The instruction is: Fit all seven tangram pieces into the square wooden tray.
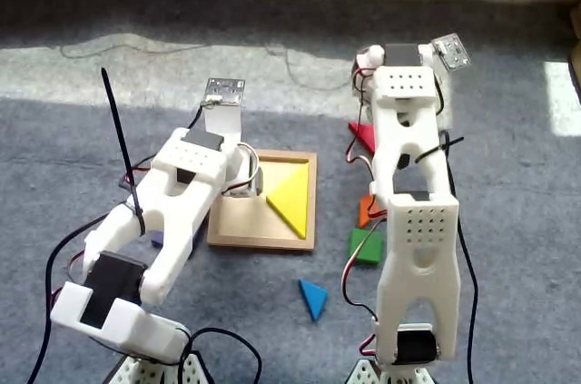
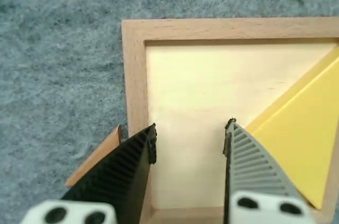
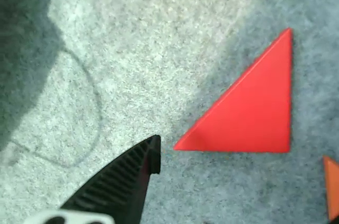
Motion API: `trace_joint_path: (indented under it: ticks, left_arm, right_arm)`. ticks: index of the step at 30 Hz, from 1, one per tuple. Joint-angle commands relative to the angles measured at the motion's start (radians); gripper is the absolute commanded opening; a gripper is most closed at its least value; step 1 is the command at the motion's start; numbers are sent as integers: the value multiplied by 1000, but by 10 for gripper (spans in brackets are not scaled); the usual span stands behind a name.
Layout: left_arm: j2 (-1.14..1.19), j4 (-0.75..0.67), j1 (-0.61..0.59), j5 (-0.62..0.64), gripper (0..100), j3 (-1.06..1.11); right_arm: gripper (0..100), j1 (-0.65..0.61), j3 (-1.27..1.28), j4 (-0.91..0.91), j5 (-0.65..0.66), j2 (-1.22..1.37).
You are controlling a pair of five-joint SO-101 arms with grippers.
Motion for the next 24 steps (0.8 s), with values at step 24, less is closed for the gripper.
trace_joint_path:
  ticks: [24]
  left_arm:
    - [-36, -14, -5, 3, 220, -42]
  right_arm:
    - [149, 53, -16, -91, 68, 150]
